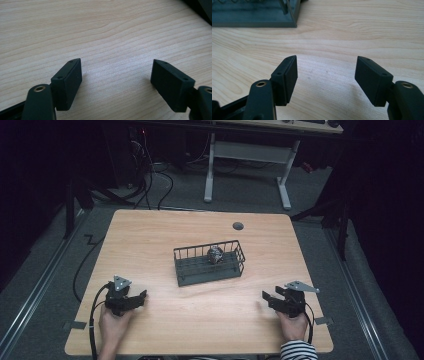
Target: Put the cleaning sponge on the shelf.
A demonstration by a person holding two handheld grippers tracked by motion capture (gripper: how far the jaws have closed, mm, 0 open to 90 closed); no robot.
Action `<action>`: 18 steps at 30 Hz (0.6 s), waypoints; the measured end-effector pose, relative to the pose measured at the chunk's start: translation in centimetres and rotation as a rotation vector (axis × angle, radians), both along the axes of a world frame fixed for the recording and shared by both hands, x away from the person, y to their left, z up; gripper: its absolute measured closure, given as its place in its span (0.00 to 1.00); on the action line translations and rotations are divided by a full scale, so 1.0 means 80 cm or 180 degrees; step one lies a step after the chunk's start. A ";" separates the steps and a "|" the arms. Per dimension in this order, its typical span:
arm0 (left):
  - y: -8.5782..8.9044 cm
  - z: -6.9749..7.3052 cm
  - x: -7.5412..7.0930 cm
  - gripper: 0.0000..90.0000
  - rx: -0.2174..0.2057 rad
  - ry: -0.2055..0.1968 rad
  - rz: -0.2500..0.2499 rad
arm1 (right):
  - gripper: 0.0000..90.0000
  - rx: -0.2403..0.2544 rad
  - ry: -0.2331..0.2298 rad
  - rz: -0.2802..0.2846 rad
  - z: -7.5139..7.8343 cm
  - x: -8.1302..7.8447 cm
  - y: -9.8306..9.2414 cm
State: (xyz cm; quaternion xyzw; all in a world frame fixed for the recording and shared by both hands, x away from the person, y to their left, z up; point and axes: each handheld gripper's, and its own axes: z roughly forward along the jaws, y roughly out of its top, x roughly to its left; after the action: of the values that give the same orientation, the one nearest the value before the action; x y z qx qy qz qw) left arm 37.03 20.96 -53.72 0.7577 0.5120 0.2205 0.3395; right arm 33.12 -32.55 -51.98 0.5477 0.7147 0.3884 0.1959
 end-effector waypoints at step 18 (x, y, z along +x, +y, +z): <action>-0.001 0.000 0.000 0.28 0.0003 -0.0003 -0.0023 | 0.35 -0.0342 0.0111 0.0019 -0.013 0.004 0.010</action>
State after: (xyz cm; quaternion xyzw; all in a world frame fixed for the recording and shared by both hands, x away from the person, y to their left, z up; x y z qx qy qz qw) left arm 37.00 20.86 -53.72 0.7596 0.5089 0.2199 0.3401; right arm 33.45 -31.74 -53.02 0.5410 0.7394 0.3404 0.2113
